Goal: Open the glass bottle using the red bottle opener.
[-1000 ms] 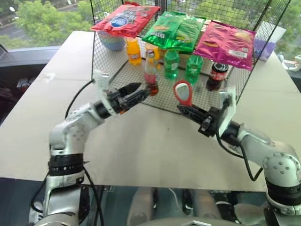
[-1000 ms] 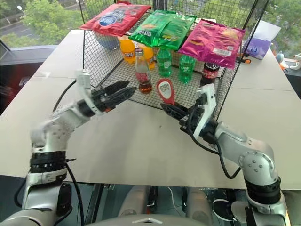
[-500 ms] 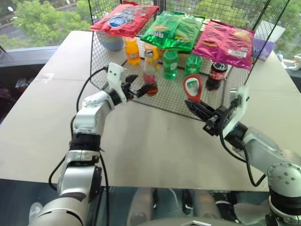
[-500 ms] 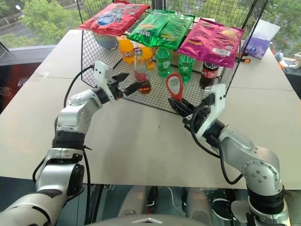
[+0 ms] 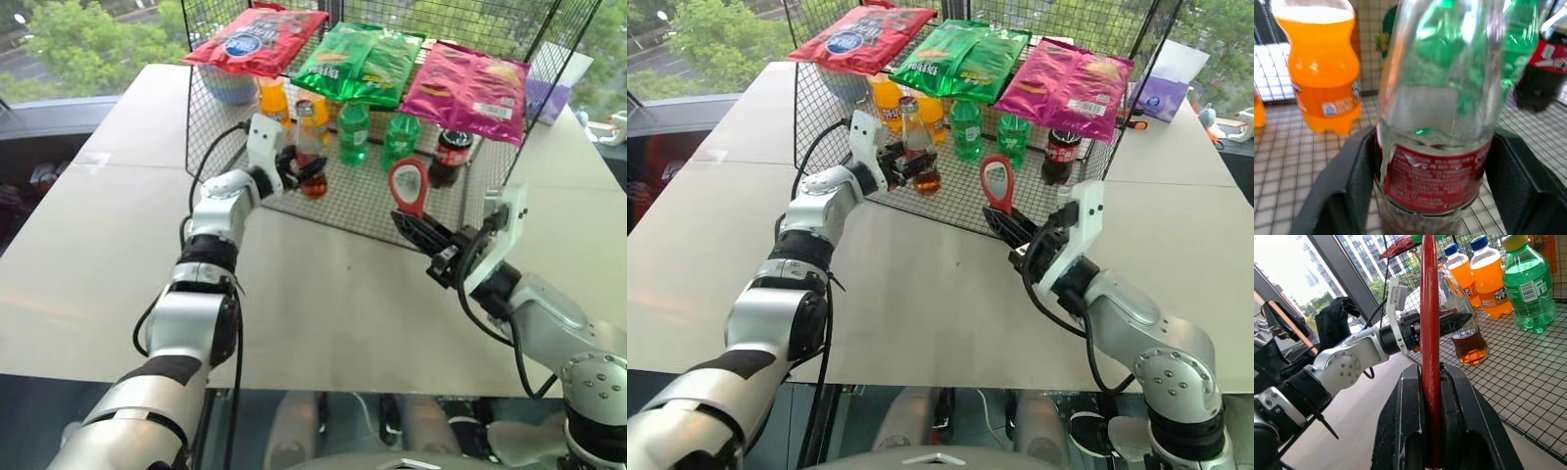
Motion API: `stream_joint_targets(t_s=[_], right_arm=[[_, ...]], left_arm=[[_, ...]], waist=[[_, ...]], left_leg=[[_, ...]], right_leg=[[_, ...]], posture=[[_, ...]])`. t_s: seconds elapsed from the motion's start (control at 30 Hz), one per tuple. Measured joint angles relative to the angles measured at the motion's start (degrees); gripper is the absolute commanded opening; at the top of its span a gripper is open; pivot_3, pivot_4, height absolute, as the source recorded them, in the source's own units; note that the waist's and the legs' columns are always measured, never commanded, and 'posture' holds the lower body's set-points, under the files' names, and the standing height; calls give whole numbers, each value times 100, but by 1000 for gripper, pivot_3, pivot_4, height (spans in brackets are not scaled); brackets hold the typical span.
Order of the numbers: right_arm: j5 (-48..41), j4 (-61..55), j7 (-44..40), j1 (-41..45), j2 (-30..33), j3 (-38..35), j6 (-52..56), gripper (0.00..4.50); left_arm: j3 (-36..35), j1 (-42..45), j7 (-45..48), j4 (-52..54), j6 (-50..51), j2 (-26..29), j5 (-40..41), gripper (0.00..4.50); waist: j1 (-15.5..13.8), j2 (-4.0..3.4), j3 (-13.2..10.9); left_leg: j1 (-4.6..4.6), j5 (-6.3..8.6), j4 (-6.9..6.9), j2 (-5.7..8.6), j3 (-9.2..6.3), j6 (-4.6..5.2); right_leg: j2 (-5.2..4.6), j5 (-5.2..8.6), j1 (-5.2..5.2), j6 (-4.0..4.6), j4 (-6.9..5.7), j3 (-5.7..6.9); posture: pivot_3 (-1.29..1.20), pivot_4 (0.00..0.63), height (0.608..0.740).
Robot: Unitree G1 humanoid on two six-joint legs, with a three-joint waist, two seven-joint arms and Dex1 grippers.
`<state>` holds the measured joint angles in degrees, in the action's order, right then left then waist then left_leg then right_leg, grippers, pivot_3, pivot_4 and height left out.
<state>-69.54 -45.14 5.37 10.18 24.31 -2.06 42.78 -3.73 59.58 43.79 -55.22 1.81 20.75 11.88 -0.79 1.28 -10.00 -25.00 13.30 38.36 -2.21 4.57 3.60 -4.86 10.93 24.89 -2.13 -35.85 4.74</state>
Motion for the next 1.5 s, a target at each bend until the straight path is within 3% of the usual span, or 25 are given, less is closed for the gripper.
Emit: stream_joint_targets(t_s=[0.1, 0.23, 0.4, 0.57, 0.83, 0.87, 0.93, 0.97, 1.5], right_arm=[[5, -30, 33, -39, 12, 0, -43, 0], [17, -128, 65, -104, 43, -5, -68, 0], [78, -131, 0, -207, 162, -16, -78, 0], [219, -111, -137, -243, 241, -13, -84, 0], [630, -107, -262, -343, 290, 175, -59, 0], [665, -107, -262, -368, 289, 191, -59, 0], [740, -107, -265, -378, 278, 241, -58, 0], [768, -107, -269, -378, 272, 248, -59, 0], [1193, -109, -394, -389, 225, 335, -59, 0]], left_arm=[[-33, 6, 245, -90, -118, -2, 6, 2595], [-86, -222, 1293, 351, 43, 50, 364, 2595], [-62, -1036, 2392, 2343, 1337, 344, 1190, 2595], [217, -1901, 2569, 3895, 2159, 398, 1528, 2595], [715, -2527, 2523, 4321, 2037, 337, 1263, 2595], [717, -2542, 2551, 4323, 1995, 345, 1249, 3415], [730, -2558, 2618, 4323, 1890, 342, 1248, 4334], [729, -2555, 2643, 4323, 1847, 343, 1247, 4483], [848, -2354, 2974, 4276, 1624, 244, 1247, 4483]], waist=[[-2, 0, 0], [6, 1, -1], [32, 1, -1], [-2, 0, 0], [0, -1, 0], [0, -1, 0], [0, -1, 0], [0, -2, 1], [0, -1, 1]], left_leg=[[0, 0, 0, 0, -1, 0], [-7, 0, 0, 0, -2, 0], [-10, -1, 0, -3, 0, -1], [1, 0, 7, -2, -1, 0], [5, -1, 16, -4, -2, 1], [5, -1, 15, -4, -2, 1], [4, -1, 15, -4, -2, 1], [5, -1, 15, -3, -1, 1], [9, -1, 18, -3, -2, 1]], right_leg=[[0, 0, 0, 1, 0, 0], [-1, -11, 5, 19, 1, 1], [3, -11, 13, 20, -5, -8], [3, -5, -1, 11, -7, -8], [4, 13, -3, 22, -10, -9], [4, 13, -3, 23, -10, -9], [4, 11, -2, 22, -10, -9], [4, 11, -3, 22, -10, -9], [7, 5, -8, 10, -10, -9]], posture=[[0, 150, 740], [0, 150, 740], [0, 150, 740], [0, 150, 740], [0, 150, 740], [0, 150, 740], [0, 150, 740], [0, 150, 740], [0, 150, 740]])
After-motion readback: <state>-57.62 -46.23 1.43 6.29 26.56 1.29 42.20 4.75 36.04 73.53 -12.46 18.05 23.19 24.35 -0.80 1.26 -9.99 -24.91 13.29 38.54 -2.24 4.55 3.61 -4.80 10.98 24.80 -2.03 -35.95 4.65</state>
